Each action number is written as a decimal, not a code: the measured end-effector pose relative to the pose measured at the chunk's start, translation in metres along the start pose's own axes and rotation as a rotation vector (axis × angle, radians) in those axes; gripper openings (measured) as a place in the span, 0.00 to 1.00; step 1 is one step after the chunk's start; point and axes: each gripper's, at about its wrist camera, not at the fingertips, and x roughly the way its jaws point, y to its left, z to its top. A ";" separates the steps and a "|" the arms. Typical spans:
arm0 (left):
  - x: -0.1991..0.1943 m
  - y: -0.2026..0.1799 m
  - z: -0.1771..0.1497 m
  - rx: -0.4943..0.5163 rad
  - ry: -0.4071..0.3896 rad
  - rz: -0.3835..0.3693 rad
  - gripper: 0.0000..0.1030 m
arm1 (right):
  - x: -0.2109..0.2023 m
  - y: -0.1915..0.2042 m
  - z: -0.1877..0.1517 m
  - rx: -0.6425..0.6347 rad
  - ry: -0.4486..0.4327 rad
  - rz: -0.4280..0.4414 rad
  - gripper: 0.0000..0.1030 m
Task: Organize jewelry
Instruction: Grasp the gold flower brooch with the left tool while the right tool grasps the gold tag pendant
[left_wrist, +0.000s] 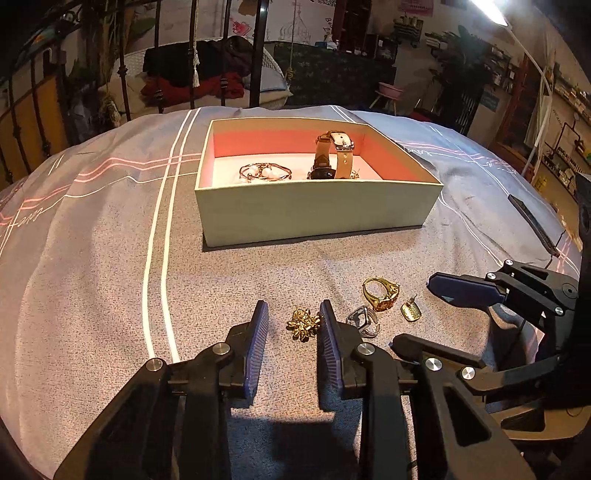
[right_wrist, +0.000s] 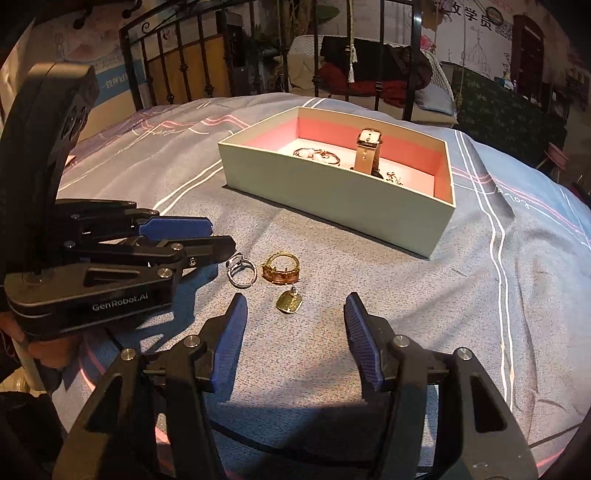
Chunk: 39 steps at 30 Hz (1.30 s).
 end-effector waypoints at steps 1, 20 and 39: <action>0.000 0.000 0.000 -0.001 -0.001 0.000 0.26 | 0.000 -0.001 0.000 0.001 0.002 0.003 0.55; 0.002 -0.012 0.001 0.065 0.013 0.018 0.26 | 0.003 -0.004 0.001 0.009 0.014 0.050 0.40; 0.000 -0.015 0.001 0.081 0.012 0.009 0.17 | 0.005 -0.008 0.002 0.038 0.021 0.075 0.18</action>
